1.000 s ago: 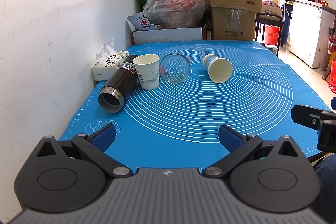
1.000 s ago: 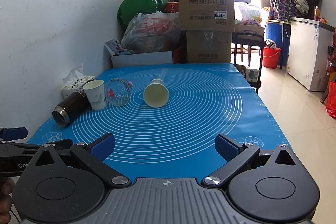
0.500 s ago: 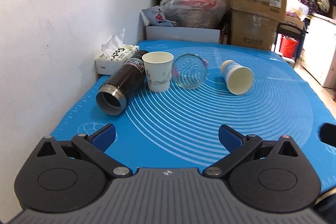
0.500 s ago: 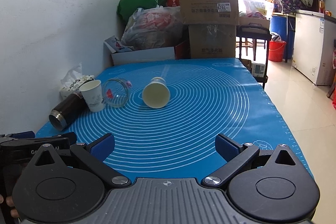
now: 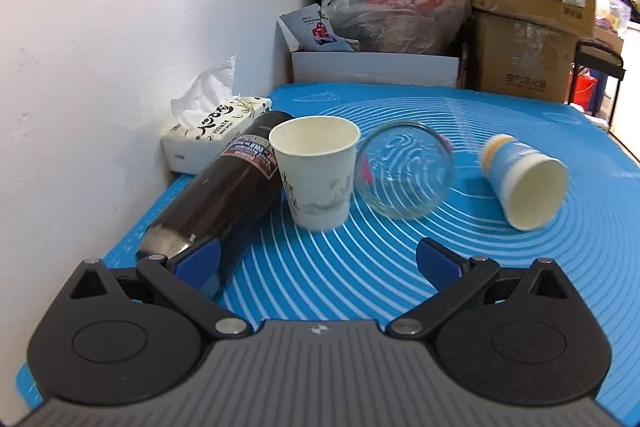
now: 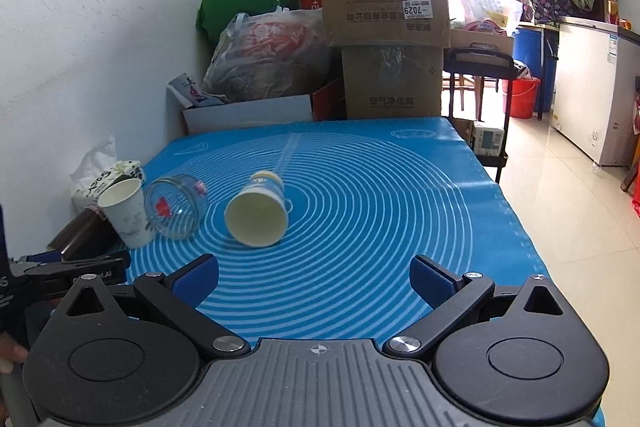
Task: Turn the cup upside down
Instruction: 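Move the left tool to the upright white paper cup and close on it, then lift the white paper cup with the left tool toward the right tool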
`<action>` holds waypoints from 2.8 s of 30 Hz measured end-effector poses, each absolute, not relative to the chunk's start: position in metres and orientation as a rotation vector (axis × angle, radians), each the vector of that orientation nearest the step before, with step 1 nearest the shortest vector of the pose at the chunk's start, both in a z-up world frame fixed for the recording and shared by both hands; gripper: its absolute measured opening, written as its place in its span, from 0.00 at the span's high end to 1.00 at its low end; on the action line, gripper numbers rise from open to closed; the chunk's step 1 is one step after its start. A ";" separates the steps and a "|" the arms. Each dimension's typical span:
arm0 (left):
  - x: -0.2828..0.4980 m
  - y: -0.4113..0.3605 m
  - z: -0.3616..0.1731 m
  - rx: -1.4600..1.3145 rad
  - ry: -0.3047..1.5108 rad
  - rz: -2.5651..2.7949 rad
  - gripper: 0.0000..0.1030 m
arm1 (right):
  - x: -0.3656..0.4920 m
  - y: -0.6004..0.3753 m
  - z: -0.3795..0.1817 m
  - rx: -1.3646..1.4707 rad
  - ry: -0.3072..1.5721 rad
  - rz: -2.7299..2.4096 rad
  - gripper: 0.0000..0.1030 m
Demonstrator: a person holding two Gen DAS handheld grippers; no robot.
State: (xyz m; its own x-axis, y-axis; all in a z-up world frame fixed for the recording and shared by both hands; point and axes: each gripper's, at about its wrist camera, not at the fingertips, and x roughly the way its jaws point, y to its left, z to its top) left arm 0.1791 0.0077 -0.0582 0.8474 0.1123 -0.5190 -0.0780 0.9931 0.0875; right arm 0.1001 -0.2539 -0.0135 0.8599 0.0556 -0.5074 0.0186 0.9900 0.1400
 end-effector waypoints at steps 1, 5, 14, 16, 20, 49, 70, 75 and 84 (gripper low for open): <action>0.186 0.009 -0.060 0.065 0.550 0.110 0.00 | 0.105 -0.254 -0.014 0.140 0.536 0.023 0.00; 0.207 0.008 -0.065 0.086 0.513 0.136 0.01 | 0.123 -0.257 -0.014 0.134 0.538 0.040 0.00; 0.233 0.005 -0.076 0.160 0.486 0.134 0.01 | 0.138 -0.265 -0.026 0.183 0.564 0.073 0.00; 0.235 0.003 -0.078 0.183 0.470 0.135 0.01 | 0.140 -0.266 -0.028 0.194 0.572 0.081 0.00; 0.242 0.002 -0.078 0.208 0.458 0.138 0.01 | 0.142 -0.267 -0.030 0.196 0.578 0.084 0.00; 0.286 0.004 -0.064 0.174 0.456 0.166 0.14 | 0.143 -0.273 -0.033 0.223 0.579 0.088 0.00; 0.219 0.000 -0.036 0.113 0.469 0.007 0.39 | 0.133 -0.269 -0.025 0.204 0.546 0.074 0.00; 0.184 -0.014 -0.034 0.145 0.485 -0.071 0.39 | 0.119 -0.269 -0.020 0.200 0.534 0.065 0.00; 0.137 -0.047 -0.045 0.179 0.507 -0.182 0.38 | 0.094 -0.274 -0.028 0.196 0.567 0.032 0.00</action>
